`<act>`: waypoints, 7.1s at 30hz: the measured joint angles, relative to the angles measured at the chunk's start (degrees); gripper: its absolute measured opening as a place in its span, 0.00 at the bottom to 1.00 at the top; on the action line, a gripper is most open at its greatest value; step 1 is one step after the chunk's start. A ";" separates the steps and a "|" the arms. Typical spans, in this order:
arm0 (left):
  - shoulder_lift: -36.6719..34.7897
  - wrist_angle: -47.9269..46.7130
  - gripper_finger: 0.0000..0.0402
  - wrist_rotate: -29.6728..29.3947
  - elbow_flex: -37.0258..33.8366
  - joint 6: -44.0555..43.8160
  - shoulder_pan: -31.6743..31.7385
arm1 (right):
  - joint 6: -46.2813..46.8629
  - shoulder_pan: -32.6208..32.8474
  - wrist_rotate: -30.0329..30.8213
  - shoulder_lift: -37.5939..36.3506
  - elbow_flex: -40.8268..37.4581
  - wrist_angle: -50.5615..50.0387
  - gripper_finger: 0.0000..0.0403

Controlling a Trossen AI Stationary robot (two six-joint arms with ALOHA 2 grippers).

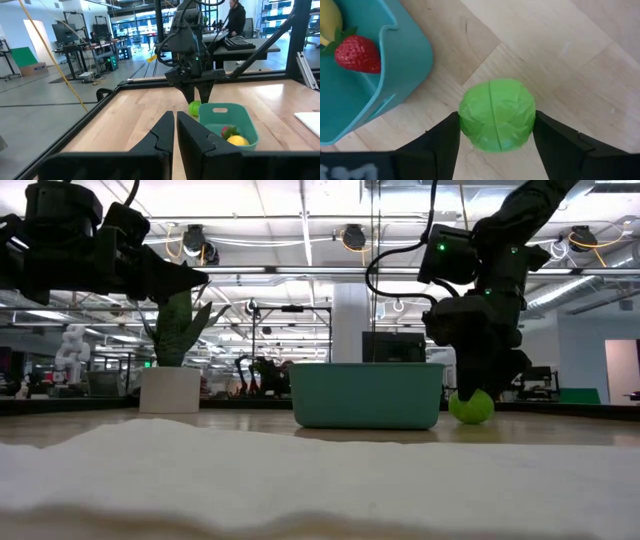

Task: Pick and placing Produce into tupperware
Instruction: Put the green cabbage into the blue bin

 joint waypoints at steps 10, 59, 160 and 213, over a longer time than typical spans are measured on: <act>0.00 -0.01 0.06 0.00 0.00 -0.01 0.00 | -0.85 -0.04 -1.88 0.00 2.55 -1.59 0.54; -0.01 0.01 0.06 0.00 0.00 0.01 -0.01 | -15.30 -4.57 0.05 -0.02 37.05 -29.13 0.53; -0.01 -3.01 0.06 -1.03 0.02 0.23 0.02 | -62.36 4.37 -11.26 29.70 43.10 -25.95 0.53; -0.01 -2.96 0.06 -1.03 0.02 0.23 0.04 | -63.12 5.73 -7.25 29.66 39.60 -21.68 0.54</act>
